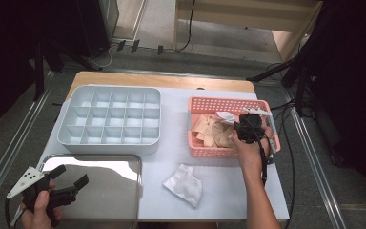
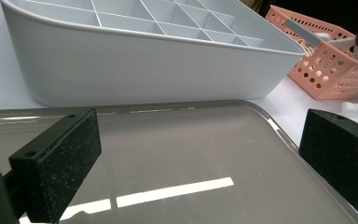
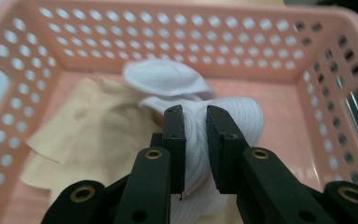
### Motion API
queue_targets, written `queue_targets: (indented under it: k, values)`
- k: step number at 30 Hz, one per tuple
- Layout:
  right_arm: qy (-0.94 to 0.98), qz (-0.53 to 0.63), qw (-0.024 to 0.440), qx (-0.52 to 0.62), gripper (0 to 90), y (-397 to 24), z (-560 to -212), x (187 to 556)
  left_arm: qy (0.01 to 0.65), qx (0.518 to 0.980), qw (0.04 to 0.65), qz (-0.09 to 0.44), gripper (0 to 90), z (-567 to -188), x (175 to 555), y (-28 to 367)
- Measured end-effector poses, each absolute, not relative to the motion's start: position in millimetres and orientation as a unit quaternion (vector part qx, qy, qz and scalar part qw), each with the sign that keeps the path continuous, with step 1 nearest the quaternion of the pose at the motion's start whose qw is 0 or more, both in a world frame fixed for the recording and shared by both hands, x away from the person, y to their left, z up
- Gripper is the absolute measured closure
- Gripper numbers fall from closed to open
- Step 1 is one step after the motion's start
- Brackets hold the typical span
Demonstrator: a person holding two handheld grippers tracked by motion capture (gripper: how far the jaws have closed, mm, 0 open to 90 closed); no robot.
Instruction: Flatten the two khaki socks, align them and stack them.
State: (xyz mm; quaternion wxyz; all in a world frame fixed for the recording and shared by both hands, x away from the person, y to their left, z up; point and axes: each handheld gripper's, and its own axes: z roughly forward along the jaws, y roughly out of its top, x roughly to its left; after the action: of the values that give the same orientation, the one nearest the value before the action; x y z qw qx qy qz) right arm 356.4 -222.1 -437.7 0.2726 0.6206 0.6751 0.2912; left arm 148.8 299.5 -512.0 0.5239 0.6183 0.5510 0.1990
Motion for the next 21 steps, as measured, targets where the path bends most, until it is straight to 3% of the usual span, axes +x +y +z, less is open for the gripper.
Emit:
queue_targets:
  k: [4,13,16,17,19,21]
  values:
    - [0.693,0.297,0.286,0.591,79.2,-209.4,-432.3,370.6,0.550,0.619,0.525,0.198,0.0,-511.8,148.7,298.8]
    - [0.708,0.288,0.244,0.596,75.7,-197.2,-444.9,414.2,0.552,0.615,0.526,0.200,0.0,-511.8,148.9,303.5]
    - [0.705,0.304,0.223,0.601,67.7,-200.6,-450.8,421.6,0.554,0.613,0.528,0.199,0.0,-511.8,148.9,304.2]
    - [0.703,0.314,0.223,0.598,54.3,-203.7,-457.2,427.4,0.555,0.612,0.527,0.199,0.0,-511.8,148.8,305.0]
    - [0.701,0.320,0.227,0.595,47.3,-205.9,-460.3,430.4,0.555,0.612,0.527,0.199,0.0,-511.7,148.9,305.6]
    - [0.695,0.315,0.239,0.601,33.4,-207.9,-462.4,433.7,0.555,0.612,0.527,0.200,0.0,-511.9,149.2,305.8]
